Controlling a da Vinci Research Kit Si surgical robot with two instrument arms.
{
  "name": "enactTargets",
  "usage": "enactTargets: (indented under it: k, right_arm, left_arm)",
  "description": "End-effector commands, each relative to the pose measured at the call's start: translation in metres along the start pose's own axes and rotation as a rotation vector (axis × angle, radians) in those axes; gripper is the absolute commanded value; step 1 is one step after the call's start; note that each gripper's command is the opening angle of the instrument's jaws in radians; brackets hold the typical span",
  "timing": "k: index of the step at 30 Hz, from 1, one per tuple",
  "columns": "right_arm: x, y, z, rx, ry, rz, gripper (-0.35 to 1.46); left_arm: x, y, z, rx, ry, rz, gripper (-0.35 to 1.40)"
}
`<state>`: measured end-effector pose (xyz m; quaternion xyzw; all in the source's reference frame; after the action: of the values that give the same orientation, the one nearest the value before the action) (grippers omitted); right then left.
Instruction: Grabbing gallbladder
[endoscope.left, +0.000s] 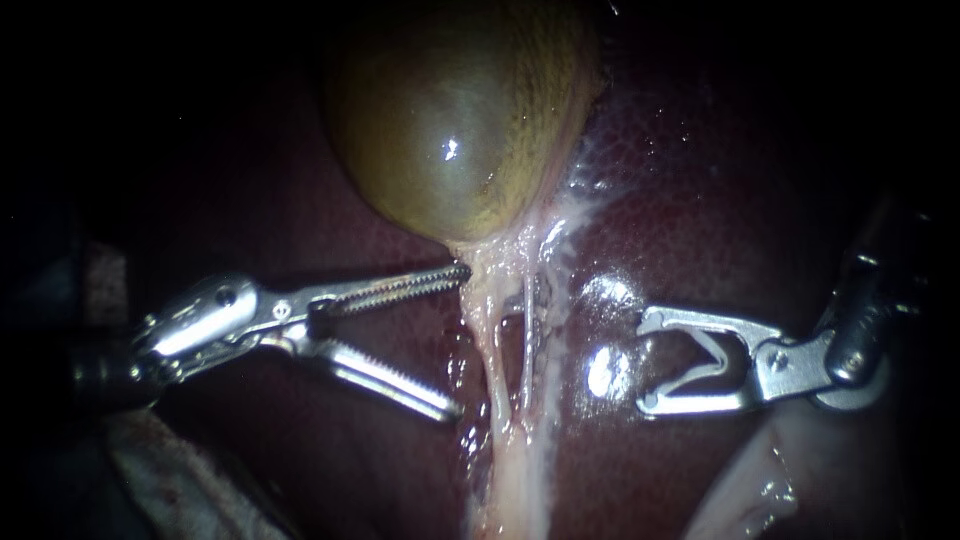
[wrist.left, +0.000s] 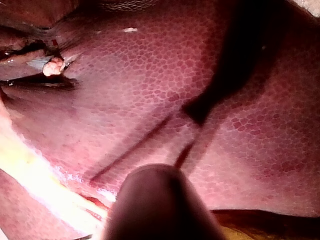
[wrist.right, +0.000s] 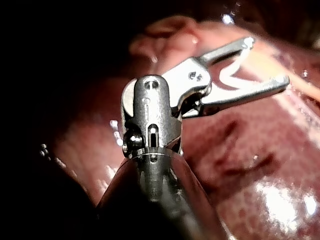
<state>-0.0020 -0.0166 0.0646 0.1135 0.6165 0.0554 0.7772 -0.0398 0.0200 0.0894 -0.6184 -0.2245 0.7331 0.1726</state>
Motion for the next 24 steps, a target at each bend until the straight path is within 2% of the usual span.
enactTargets:
  k: [1,12,19,24]
  right_arm:
    - [0.0,0.0,0.0,0.0,0.0,0.0,0.59]
    - [0.0,0.0,-0.0001,0.001,0.001,0.0,0.59]
    - [0.0,-0.0001,-0.0001,0.001,0.001,0.0,0.59]
    - [0.0001,-0.0001,-0.0001,-0.002,0.0,0.0,0.6]
  left_arm:
    - [0.0,0.0,0.0,0.0,0.0,0.0,1.21]
    - [0.0,-0.0001,-0.0001,0.017,0.0,-0.018,1.23]
    - [0.0,-0.0008,-0.0007,0.081,0.005,-0.124,1.26]
    - [-0.0003,-0.0016,-0.0016,0.151,0.015,-0.215,1.26]
